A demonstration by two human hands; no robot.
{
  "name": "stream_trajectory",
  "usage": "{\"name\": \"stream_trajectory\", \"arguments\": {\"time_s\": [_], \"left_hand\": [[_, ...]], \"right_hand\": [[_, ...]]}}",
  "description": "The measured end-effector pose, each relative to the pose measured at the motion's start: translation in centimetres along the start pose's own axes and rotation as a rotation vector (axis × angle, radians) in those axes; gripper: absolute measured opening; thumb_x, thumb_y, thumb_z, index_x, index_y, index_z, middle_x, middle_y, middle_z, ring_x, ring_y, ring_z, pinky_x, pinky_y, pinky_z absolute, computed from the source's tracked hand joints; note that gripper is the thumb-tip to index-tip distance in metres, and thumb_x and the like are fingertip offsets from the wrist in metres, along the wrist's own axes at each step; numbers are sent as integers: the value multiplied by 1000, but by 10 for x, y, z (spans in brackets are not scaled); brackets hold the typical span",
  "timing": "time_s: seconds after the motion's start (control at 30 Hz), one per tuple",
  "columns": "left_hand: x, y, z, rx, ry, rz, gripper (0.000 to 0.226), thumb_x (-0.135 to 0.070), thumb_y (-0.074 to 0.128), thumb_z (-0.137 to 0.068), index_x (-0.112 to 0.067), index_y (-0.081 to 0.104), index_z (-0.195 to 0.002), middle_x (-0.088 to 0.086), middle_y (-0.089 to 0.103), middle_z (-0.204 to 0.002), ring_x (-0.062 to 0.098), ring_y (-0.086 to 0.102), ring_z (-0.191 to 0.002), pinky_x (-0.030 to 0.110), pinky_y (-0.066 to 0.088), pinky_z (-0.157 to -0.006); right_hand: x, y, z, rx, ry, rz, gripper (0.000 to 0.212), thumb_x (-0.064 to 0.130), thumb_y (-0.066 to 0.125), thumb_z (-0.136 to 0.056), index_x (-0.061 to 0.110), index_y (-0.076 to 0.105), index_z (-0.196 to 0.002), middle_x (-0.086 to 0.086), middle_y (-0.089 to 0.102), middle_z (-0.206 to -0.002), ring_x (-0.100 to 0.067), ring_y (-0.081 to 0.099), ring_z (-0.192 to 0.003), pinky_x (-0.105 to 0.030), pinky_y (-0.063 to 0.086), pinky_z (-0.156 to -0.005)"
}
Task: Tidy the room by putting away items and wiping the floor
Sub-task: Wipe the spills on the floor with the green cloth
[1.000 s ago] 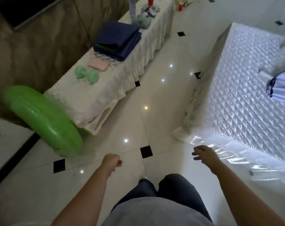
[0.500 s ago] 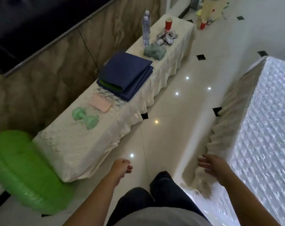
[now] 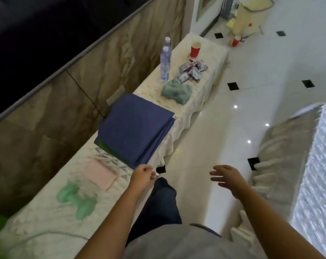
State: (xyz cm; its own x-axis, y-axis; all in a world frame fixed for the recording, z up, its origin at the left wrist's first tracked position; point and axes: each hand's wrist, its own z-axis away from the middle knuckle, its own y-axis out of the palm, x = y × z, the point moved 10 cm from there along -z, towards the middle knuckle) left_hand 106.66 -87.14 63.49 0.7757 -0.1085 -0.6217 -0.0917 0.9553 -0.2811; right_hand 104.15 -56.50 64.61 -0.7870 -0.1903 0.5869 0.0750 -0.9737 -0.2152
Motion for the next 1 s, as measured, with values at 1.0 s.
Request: {"name": "stream_trajectory", "arguments": {"time_s": [1.0], "left_hand": [[-239,123,-417,-105,176,-799,58,-36,47,-93,-11,29,-143,10,28,-151,27,28,-137,38,26,-111]], "right_hand": [[338,138,-471,140,-574,1019,59,28,66,-79,19,46,-134,-18,46,-134,-38,45,-122,-46,40,-101]]}}
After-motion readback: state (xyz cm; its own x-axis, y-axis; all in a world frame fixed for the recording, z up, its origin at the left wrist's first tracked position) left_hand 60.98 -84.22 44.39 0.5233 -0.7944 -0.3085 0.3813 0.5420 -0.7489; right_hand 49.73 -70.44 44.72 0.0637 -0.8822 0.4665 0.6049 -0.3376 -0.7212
